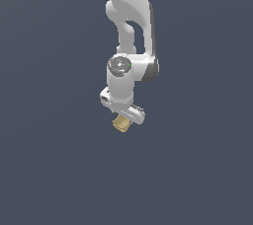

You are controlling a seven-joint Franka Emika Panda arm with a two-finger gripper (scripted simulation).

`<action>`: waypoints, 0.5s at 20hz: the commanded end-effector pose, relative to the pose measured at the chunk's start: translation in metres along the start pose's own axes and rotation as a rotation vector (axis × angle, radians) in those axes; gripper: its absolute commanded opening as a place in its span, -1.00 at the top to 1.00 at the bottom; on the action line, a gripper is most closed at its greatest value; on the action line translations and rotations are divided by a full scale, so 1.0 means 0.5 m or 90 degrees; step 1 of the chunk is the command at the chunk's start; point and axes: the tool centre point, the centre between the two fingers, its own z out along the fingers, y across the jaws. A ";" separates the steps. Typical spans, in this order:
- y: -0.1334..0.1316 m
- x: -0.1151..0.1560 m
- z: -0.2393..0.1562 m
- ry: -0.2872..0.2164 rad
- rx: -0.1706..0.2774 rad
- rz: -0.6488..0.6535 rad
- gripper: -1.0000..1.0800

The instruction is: Pick up the object and move it to a goal position.

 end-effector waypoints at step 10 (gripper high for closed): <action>0.003 0.001 0.026 0.001 -0.001 0.014 -0.92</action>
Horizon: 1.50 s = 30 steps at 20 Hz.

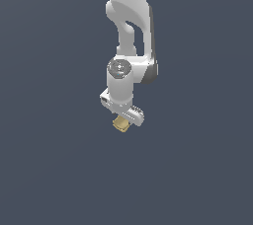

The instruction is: Pick up the object and move it to a goal position.

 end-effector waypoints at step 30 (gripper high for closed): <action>0.000 -0.011 0.068 0.000 0.000 0.002 1.00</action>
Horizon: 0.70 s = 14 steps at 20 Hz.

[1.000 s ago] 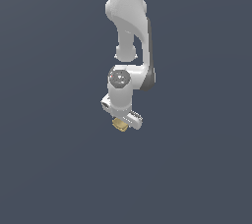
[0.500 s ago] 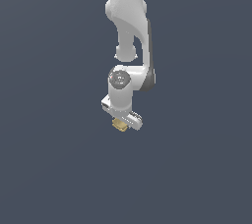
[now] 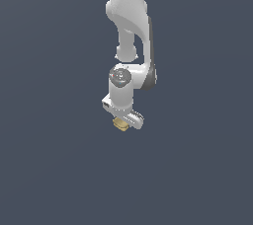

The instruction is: Pick up the object and move it to a goal position.

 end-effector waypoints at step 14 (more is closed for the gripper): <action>0.002 -0.086 -0.181 0.000 0.001 0.000 1.00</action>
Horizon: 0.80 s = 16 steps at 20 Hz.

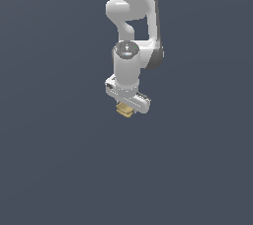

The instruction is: Pick up the object and move it to a goal position.

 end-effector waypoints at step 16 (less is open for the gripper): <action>0.001 -0.136 -0.302 0.001 -0.001 0.000 1.00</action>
